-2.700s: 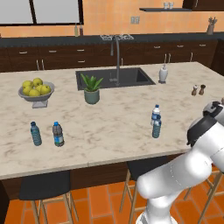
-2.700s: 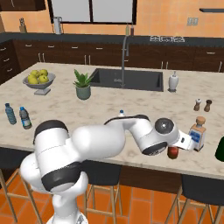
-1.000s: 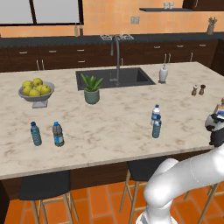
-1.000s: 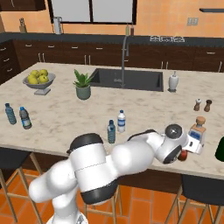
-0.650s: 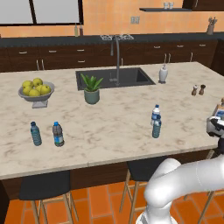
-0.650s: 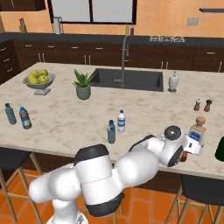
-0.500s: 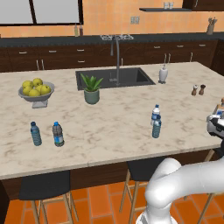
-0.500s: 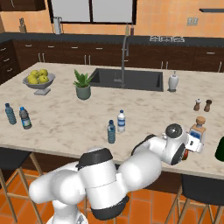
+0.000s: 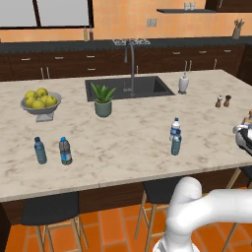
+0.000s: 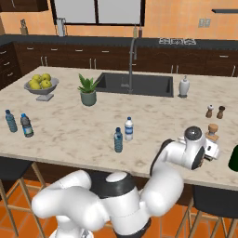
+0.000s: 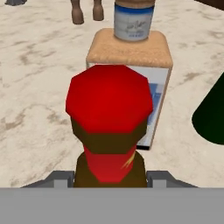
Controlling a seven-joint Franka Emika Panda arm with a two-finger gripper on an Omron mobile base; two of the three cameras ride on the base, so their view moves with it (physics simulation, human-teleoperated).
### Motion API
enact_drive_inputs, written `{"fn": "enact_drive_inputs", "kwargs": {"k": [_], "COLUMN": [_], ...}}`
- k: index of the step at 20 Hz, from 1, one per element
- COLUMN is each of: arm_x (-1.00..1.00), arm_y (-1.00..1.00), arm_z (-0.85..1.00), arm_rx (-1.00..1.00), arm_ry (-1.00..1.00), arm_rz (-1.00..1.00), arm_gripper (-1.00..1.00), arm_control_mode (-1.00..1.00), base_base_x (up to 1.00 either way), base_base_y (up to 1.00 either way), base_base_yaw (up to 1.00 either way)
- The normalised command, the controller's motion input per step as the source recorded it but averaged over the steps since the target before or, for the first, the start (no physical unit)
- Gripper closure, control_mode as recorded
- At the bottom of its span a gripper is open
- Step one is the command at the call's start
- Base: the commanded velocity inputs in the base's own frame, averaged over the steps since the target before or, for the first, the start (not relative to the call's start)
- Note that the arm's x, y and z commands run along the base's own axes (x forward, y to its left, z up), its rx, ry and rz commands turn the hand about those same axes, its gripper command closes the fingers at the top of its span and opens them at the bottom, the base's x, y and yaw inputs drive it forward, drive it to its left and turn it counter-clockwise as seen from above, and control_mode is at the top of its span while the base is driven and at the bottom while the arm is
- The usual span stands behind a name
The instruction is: Move the plastic bottles in the middle to the plastics group, and the glass bottles in the middle to the glass group.
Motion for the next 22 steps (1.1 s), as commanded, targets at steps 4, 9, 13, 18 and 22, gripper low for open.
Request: {"fn": "enact_drive_inputs", "kwargs": {"k": [4,9,13,18,22], "arm_x": [0.0,-0.06,-0.06,-0.01,0.0], "arm_y": [-0.04,0.0,0.0,0.0,0.0], "arm_z": [-0.43,-0.13,-0.02,-0.04,0.0], "arm_rx": [0.07,0.01,0.0,0.0,0.0], "arm_ry": [0.0,-0.01,0.0,0.0,0.0], "arm_rz": [0.0,0.0,0.0,0.0,0.0], "arm_gripper": [1.0,1.0,1.0,-1.0,-1.0], "arm_control_mode": [-1.0,-1.0,-1.0,-1.0,-1.0], "base_base_x": [0.0,0.0,0.0,0.0,0.0], "base_base_y": [0.0,0.0,0.0,0.0,0.0], "base_base_yaw": [0.0,0.0,0.0,0.0,0.0]}}
